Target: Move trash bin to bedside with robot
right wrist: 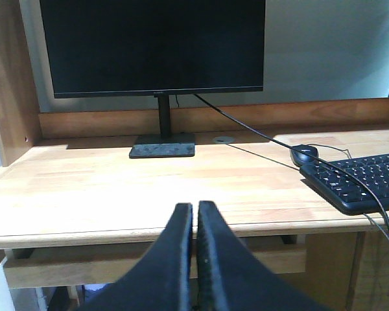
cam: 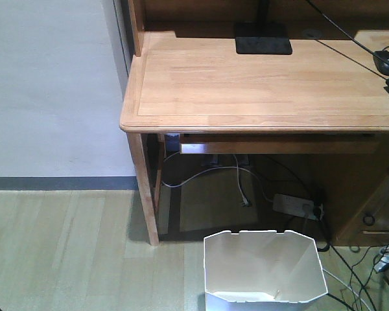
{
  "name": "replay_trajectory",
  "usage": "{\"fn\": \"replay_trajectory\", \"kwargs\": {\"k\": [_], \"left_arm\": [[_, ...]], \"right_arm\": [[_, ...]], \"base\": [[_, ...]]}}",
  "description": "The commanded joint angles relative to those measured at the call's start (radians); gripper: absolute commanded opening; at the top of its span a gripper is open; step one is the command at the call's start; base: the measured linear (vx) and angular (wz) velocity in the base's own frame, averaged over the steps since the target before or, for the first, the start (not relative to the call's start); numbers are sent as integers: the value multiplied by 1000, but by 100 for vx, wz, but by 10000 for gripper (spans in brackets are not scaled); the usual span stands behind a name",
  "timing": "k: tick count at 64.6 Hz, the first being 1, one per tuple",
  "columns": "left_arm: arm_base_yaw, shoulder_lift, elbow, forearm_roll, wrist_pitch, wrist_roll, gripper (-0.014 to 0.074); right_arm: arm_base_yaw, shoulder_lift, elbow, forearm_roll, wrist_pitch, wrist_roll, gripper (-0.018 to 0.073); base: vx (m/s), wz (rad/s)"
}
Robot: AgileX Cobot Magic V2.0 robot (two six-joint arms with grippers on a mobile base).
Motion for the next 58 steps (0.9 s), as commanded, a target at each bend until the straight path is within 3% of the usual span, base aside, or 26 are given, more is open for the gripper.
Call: {"fn": "replay_trajectory", "kwargs": {"k": [1,52,58], "left_arm": [[-6,-8,12,-9,-74,-14,-6],[-6,-8,12,-9,-74,-14,-6],[-6,-8,12,-9,-74,-14,-6]], "right_arm": [[-3,-12,2,0,-77,-8,-8],[-3,-12,2,0,-77,-8,-8],[-3,-12,-1,-16,-143,-47,-8]], "base": [[0,0],[0,0],[0,0]]}}
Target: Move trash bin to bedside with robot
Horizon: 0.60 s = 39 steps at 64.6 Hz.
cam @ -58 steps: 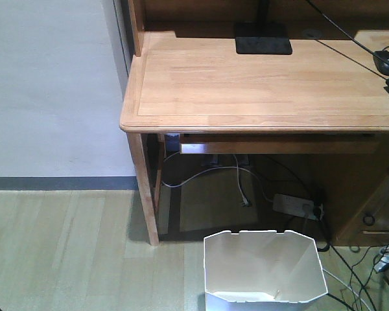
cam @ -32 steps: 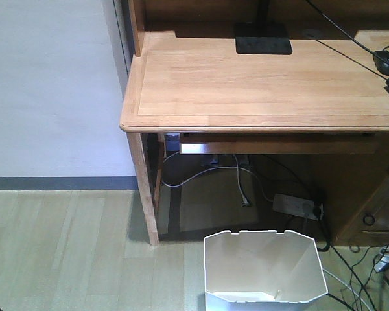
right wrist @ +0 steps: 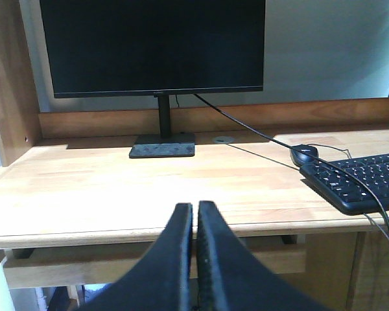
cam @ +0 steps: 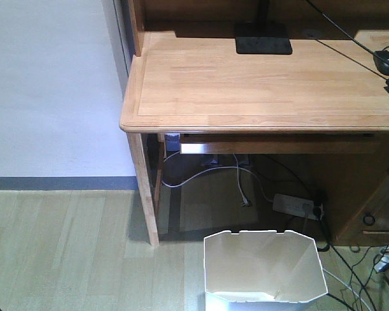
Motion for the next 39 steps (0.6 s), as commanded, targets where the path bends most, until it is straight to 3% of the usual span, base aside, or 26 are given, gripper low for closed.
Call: {"fn": "replay_trajectory", "kwargs": {"k": [1,8,20,39], "left_arm": [[-6,-8,12,-9,-74,-14,-6],[-6,-8,12,-9,-74,-14,-6],[-6,-8,12,-9,-74,-14,-6],[-6,-8,12,-9,-74,-14,-6]], "right_arm": [[-3,-12,-2,-16,-162,-40,-8],[-3,-11,-24,-14,-212,-31,-8],[-3,78,-158,-8,-53,-38,-8],[-3,416,-398,4,107,-50,-8]], "base": [[0,0],[0,0],[0,0],[0,0]]}}
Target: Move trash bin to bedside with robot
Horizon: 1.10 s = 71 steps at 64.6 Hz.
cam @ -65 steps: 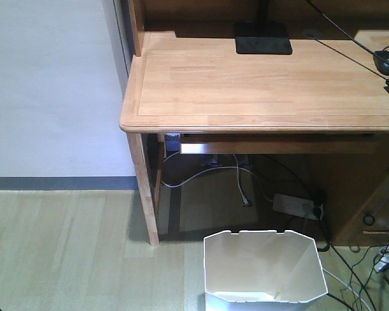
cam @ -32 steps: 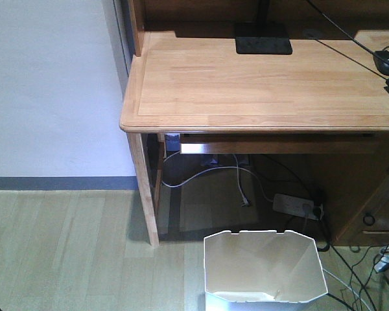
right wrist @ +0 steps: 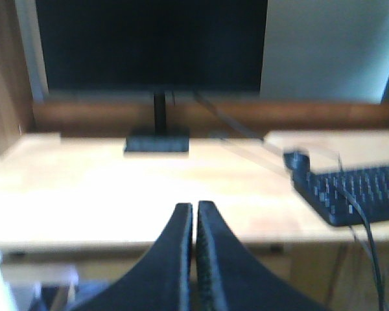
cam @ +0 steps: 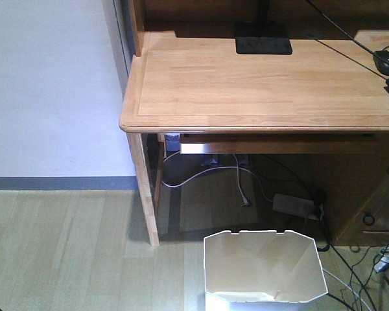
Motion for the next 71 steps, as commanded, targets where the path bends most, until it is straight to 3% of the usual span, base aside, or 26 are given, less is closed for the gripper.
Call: {"fn": "replay_trajectory", "kwargs": {"k": [1,21,47,59,71], "left_arm": [[-6,-8,12,-9,-74,-14,-6],[-6,-8,12,-9,-74,-14,-6],[-6,-8,12,-9,-74,-14,-6],[-6,-8,12,-9,-74,-14,-6],[-6,-8,12,-9,-74,-14,-6]], "right_arm": [[-3,111,-85,3,-28,-12,-8],[-3,249,-94,-6,-43,-12,-7],[-3,261,-94,-5,-72,-17,16],[-3,261,-94,-5,-51,-46,173],[-3,261,-94,-5,-47,-47,439]], "base": [[0,0],[0,0],[0,0],[0,0],[0,0]]}}
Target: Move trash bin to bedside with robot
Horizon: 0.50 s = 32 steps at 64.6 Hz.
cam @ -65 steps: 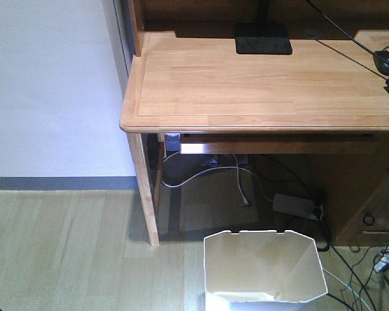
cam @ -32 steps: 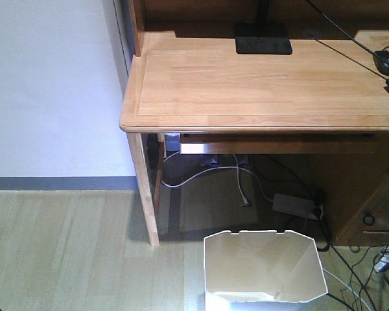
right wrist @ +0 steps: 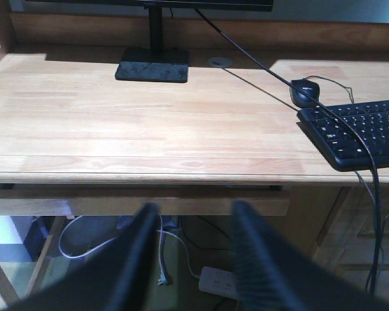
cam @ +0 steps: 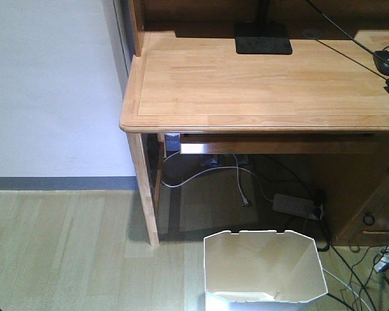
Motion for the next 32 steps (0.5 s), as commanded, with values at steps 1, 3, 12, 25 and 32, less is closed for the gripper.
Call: {"fn": "replay_trajectory", "kwargs": {"k": [1,3,12,25,32], "left_arm": [[-6,-8,12,-9,-74,-14,-6],[-6,-8,12,-9,-74,-14,-6],[-6,-8,12,-9,-74,-14,-6],[-6,-8,12,-9,-74,-14,-6],[-6,-8,12,-9,-74,-14,-6]], "right_arm": [[-3,7,-36,-7,-64,-11,454],[-3,7,-36,-7,-65,-11,482],[-3,7,-36,6,-66,1,558],[-3,54,-65,51,-30,12,554],[-3,151,-124,52,43,5,554]], "base": [[0,0],[0,0],[0,0],[0,0],[0,0]]}}
